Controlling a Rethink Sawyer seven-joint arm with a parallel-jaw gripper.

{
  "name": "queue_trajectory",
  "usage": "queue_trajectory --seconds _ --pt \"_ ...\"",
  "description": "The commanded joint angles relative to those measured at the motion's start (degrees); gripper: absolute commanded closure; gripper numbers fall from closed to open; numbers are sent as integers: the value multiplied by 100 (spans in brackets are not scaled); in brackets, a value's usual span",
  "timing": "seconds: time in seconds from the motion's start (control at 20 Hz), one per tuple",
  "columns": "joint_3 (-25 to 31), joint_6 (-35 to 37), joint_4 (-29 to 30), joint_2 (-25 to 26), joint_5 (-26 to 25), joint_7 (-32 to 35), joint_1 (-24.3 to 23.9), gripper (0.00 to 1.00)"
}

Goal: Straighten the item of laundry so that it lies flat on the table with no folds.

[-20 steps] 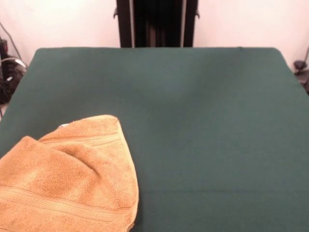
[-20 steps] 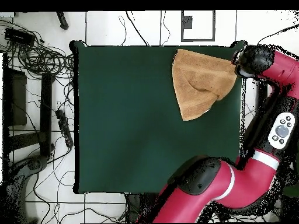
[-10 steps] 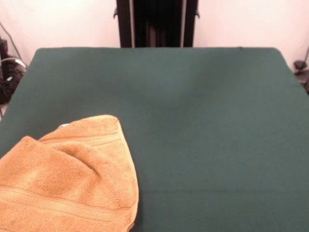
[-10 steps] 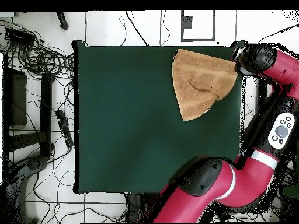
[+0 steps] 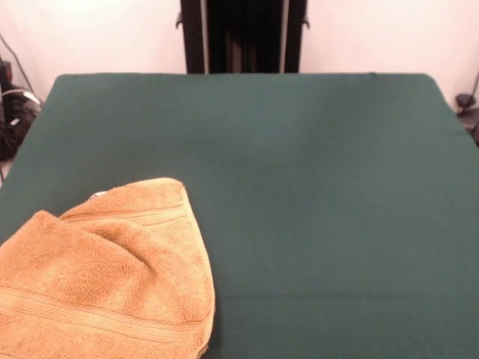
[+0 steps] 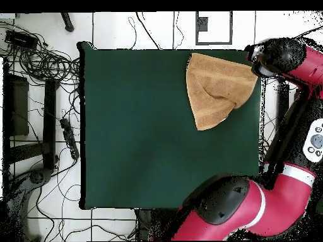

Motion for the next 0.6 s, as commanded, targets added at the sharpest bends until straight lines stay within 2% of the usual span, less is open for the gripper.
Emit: queue_trajectory --seconds 0.05,0.4,0.6 --pt "-326 171 2613 -1299 533 569 469 0" --pt "-505 -93 3525 -1877 905 1229 696 0" --pt "-818 -287 3932 -2156 1031 1875 935 0"
